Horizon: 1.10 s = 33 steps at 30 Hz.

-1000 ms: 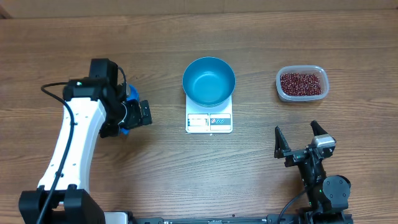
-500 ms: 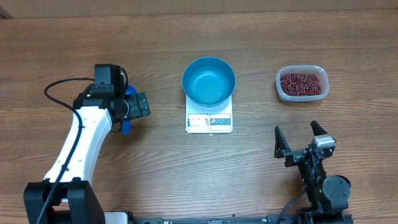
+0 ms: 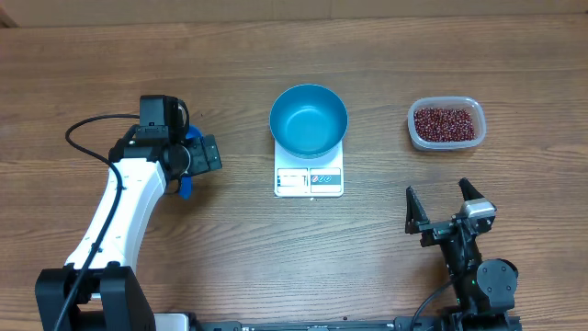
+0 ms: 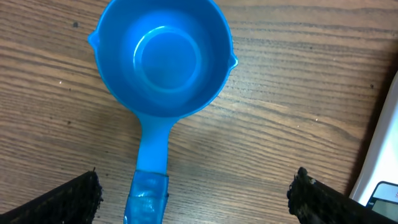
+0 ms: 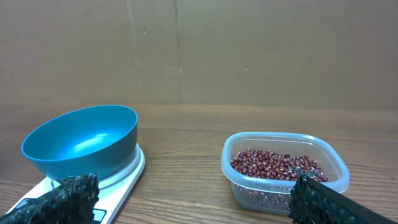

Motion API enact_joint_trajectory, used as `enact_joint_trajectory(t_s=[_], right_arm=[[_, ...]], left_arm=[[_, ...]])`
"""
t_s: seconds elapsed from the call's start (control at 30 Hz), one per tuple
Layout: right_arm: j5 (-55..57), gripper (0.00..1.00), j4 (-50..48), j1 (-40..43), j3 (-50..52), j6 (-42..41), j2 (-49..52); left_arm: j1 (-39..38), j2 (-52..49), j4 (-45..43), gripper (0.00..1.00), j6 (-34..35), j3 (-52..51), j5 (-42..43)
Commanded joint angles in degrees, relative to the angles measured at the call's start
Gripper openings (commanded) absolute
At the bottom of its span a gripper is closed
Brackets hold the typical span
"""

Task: Scoop item into bowl and weigh 150g on scale
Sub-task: 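Lower the left gripper and close it on the blue scoop handle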

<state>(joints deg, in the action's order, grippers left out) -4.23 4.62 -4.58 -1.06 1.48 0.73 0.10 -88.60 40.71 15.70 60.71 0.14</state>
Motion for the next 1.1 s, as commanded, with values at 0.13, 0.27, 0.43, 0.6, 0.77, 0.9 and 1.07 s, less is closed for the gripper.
enact_joint_trajectory(t_s=[0.13,0.27,0.43,0.6,0.77,0.9,1.07], right_arm=[[0.33,1.0,-0.2,0.15,0.61,-0.2,-0.57],[0.33,1.0,-0.2,0.15,0.61,-0.2,-0.57],[0.33,1.0,-0.2,0.15,0.61,-0.2,-0.57],[0.33,1.0,-0.2,0.15,0.61,-0.2,-0.57],[0.33,1.0,-0.2,0.15,0.61,-0.2,-0.57],[0.33,1.0,-0.2,0.15,0.61,-0.2,-0.57],[0.33,1.0,-0.2,0.15,0.61,-0.2,-0.57]], left_arm=[[0.26,-3.39,-0.09,1.0,-0.66,-0.68,-2.69],[0.26,-6.71,-0.17,1.0,-0.39,-0.68,-2.75],[0.24,-11.41,-1.33,0.96,-0.48,-0.68,-0.85],[0.26,-12.15,-1.11,0.91,-1.05,-0.61,6.19],[0.26,-11.61,1.14,0.86,-3.72,1.36,11.61],[0.37,-11.56,3.43,0.87,-3.72,4.7,11.23],[0.74,-11.56,8.02,0.87,-1.44,10.84,8.17]])
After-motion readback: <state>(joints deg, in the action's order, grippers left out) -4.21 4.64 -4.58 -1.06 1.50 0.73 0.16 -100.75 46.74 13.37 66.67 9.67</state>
